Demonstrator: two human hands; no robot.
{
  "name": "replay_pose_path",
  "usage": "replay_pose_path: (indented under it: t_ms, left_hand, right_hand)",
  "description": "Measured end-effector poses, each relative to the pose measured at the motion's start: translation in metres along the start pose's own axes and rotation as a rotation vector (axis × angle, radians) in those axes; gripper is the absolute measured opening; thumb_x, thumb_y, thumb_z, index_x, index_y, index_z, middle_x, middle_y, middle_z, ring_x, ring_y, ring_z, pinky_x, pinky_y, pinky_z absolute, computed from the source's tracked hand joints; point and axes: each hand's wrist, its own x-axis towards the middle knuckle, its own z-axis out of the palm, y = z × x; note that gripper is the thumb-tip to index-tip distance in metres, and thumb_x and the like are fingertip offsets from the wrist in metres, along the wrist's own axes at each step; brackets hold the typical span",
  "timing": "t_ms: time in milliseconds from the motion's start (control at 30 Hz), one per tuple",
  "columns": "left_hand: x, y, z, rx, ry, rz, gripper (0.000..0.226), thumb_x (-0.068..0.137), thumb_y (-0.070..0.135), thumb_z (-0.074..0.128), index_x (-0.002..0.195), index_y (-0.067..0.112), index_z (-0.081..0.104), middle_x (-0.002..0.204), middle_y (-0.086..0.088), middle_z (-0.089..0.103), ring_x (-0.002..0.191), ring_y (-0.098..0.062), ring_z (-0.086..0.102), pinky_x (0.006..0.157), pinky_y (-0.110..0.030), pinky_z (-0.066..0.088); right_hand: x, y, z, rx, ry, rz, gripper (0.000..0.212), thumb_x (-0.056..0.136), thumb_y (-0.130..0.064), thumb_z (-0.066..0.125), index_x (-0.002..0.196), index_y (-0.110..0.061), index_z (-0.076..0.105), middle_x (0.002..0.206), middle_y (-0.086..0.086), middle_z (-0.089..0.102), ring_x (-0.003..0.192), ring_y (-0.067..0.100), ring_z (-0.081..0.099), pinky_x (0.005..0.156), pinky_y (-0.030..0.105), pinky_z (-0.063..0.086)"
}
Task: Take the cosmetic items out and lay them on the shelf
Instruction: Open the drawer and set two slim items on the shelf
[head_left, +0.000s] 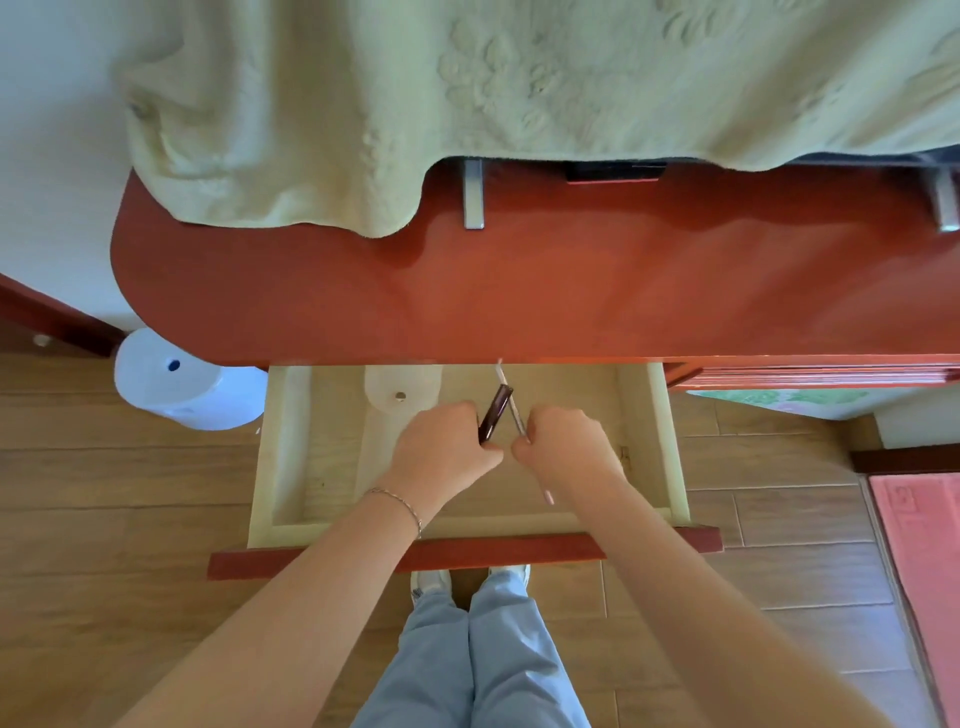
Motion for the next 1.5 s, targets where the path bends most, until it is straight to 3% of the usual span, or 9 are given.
replay_pose_path:
  t_ms: [267,367,500,700,933,1100,1333,1433,1500]
  left_hand:
    - [0.013,0.062,-0.071,-0.174,0.154,0.127,0.025,0.080,0.033,0.055,0.068,0.016,0.042,0.062,0.002,0.050,0.057,-0.020,0.046,0.047,-0.030,0.028]
    - [0.048,0.079,-0.092,-0.118,0.141,0.086,0.026,0.080,0.039,0.056,0.068,0.018,0.045,0.068,-0.001,0.057,0.067,-0.024,0.056,0.051,-0.030,0.035]
    - [0.086,0.095,-0.096,-0.117,0.145,0.026,0.027,0.081,0.038,0.053,0.080,0.011,0.057,0.069,-0.006,0.064,0.072,-0.026,0.063,0.061,-0.030,0.044]
    - [0.122,0.110,-0.078,-0.125,0.122,-0.026,0.026,0.082,0.037,0.052,0.067,0.016,0.047,0.078,-0.008,0.066,0.076,-0.030,0.066,0.066,-0.030,0.047]
    - [0.132,0.126,-0.072,-0.104,0.163,-0.021,0.027,0.085,0.037,0.051,0.082,0.010,0.050,0.077,-0.008,0.061,0.076,-0.031,0.061,0.062,-0.029,0.043]
    - [0.132,0.140,-0.066,-0.088,0.169,-0.011,0.025,0.087,0.033,0.051,0.077,0.011,0.047,0.071,-0.005,0.052,0.069,-0.028,0.051,0.060,-0.029,0.038]
    - [0.106,0.120,-0.066,-0.198,0.213,0.021,0.029,0.088,0.041,0.050,0.084,0.012,0.052,0.077,-0.003,0.060,0.074,-0.027,0.058,0.062,-0.030,0.041]
    - [0.067,0.086,-0.070,-0.359,0.272,0.023,0.025,0.088,0.042,0.046,0.087,0.019,0.054,0.072,0.002,0.064,0.069,-0.021,0.062,0.062,-0.031,0.046]
    - [0.036,0.055,-0.063,-0.441,0.233,-0.011,0.023,0.088,0.040,0.045,0.086,0.021,0.058,0.066,0.004,0.064,0.064,-0.014,0.064,0.065,-0.032,0.050]
  right_hand:
    - [-0.027,0.034,-0.079,0.153,0.181,-0.008,0.014,0.081,-0.025,0.055,0.073,-0.013,0.055,0.068,0.002,0.058,0.062,0.022,0.051,0.050,0.025,0.037]
    - [0.008,0.029,-0.110,0.242,0.215,0.017,0.017,0.080,-0.028,0.056,0.069,-0.016,0.051,0.070,0.002,0.060,0.057,0.017,0.050,0.045,0.022,0.034]
    - [0.057,0.024,-0.135,0.275,0.252,0.049,0.021,0.083,-0.029,0.056,0.087,-0.009,0.060,0.073,0.002,0.062,0.057,0.014,0.053,0.045,0.020,0.035]
    - [0.098,0.034,-0.145,0.145,0.282,0.095,0.026,0.082,-0.025,0.055,0.061,-0.013,0.044,0.059,0.001,0.050,0.052,0.020,0.050,0.043,0.022,0.033]
    - [0.105,0.045,-0.129,0.089,0.295,0.103,0.028,0.085,-0.028,0.052,0.064,-0.016,0.040,0.065,0.002,0.050,0.053,0.018,0.046,0.042,0.024,0.029]
    - [0.100,0.050,-0.127,0.070,0.330,0.094,0.030,0.089,-0.038,0.048,0.073,-0.013,0.046,0.064,0.002,0.050,0.053,0.019,0.047,0.041,0.023,0.030]
    - [0.074,0.044,-0.133,0.094,0.388,0.070,0.022,0.090,-0.030,0.048,0.091,-0.009,0.050,0.064,0.002,0.053,0.052,0.016,0.050,0.043,0.024,0.034]
    - [0.042,0.033,-0.125,0.218,0.534,-0.052,0.018,0.090,-0.028,0.047,0.086,-0.010,0.050,0.069,0.003,0.058,0.060,0.022,0.055,0.052,0.028,0.040]
    - [0.016,0.019,-0.102,0.346,0.462,-0.130,0.019,0.090,-0.029,0.050,0.079,-0.013,0.053,0.063,-0.001,0.056,0.053,0.015,0.050,0.048,0.025,0.038]
